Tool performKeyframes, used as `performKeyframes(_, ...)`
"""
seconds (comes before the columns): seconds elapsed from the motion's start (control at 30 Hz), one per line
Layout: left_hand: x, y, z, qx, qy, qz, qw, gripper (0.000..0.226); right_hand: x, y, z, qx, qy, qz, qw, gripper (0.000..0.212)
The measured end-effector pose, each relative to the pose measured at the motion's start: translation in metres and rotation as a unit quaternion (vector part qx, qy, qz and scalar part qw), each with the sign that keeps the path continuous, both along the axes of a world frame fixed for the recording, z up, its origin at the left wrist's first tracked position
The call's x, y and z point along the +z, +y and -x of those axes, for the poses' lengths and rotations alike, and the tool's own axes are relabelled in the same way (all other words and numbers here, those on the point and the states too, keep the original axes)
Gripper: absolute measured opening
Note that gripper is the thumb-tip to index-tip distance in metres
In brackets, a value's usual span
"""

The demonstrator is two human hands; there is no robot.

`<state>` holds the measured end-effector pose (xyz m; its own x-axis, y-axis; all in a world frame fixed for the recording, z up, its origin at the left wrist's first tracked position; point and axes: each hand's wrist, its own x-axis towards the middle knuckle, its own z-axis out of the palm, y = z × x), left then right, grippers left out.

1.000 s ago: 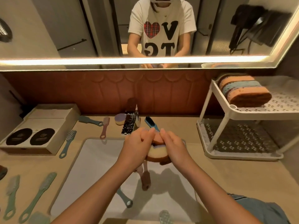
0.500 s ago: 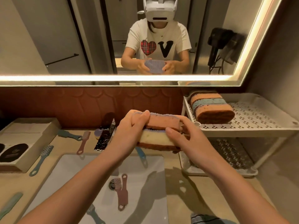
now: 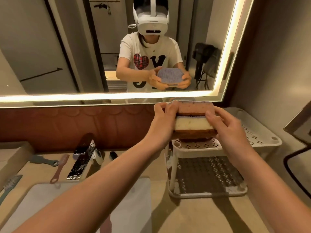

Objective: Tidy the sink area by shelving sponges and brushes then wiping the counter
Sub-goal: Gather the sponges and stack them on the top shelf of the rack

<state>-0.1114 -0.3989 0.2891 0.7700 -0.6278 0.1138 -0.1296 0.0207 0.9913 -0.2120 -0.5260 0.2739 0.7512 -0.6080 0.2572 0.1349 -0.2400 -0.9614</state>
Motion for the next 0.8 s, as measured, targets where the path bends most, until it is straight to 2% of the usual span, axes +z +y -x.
performKeyframes(0.1,-0.005,-0.021,0.003,0.014,-0.007,-0.006,1.0,0.048,-0.006,-0.028,-0.001,-0.055,-0.013,-0.029,0.998,0.035)
performKeyframes(0.17,-0.012,-0.031,0.001,0.026,-0.104,-0.079,0.991,0.046,-0.01,-0.047,-0.003,-0.085,-0.024,-0.055,0.995,0.038)
performKeyframes(0.3,-0.031,-0.049,-0.008,0.012,-0.277,-0.223,0.935,0.053,-0.013,-0.078,-0.006,-0.171,-0.037,-0.118,0.977,0.039)
performKeyframes(0.43,-0.049,-0.065,-0.01,-0.011,-0.39,-0.285,0.876,0.062,-0.018,-0.097,-0.006,-0.212,-0.022,-0.124,0.969,0.044)
performKeyframes(0.53,-0.058,-0.075,-0.011,-0.009,-0.42,-0.317,0.85,0.062,-0.024,-0.109,-0.006,-0.227,-0.009,-0.128,0.965,0.043)
performKeyframes(0.8,-0.065,-0.079,-0.013,-0.004,-0.417,-0.328,0.848,0.06,-0.033,-0.134,-0.015,-0.26,0.066,-0.094,0.959,0.045)
